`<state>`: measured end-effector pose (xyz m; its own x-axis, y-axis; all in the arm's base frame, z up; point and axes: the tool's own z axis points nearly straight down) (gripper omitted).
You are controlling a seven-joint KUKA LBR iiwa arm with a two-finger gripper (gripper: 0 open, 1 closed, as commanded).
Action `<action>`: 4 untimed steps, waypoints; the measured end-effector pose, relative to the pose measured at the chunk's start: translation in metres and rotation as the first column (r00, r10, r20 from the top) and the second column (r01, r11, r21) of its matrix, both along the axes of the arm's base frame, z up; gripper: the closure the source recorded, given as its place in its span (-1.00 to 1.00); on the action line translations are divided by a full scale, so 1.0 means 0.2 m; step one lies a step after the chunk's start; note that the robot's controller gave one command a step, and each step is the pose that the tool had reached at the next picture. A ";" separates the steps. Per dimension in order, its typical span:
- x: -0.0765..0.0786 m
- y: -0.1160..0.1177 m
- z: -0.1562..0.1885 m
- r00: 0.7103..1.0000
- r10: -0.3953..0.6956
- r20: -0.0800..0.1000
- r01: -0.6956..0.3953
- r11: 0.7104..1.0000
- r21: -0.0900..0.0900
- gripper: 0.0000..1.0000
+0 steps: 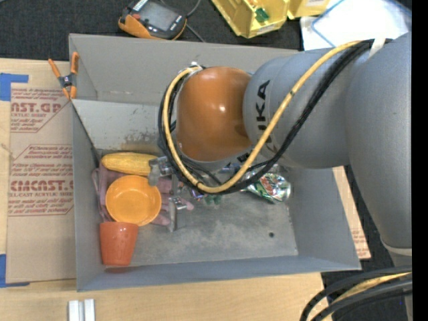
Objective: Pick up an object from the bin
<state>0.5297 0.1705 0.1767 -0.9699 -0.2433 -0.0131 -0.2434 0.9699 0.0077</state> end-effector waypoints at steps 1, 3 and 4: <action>0.05 -0.14 -0.46 0.995 0.101 0.001 -0.101 0.995 -0.009 -1.00; 0.05 -0.21 -0.53 0.985 0.172 0.008 -0.172 0.985 -0.006 -1.00; 0.10 -0.18 -0.52 0.975 0.222 0.012 -0.222 0.975 -0.005 -1.00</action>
Offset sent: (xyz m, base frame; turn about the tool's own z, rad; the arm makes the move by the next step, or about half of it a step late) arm 0.0075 -0.0182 -0.1067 -0.2343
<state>0.5488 0.1348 0.0731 -0.8913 -0.4527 -0.0231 -0.4528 0.8916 -0.0004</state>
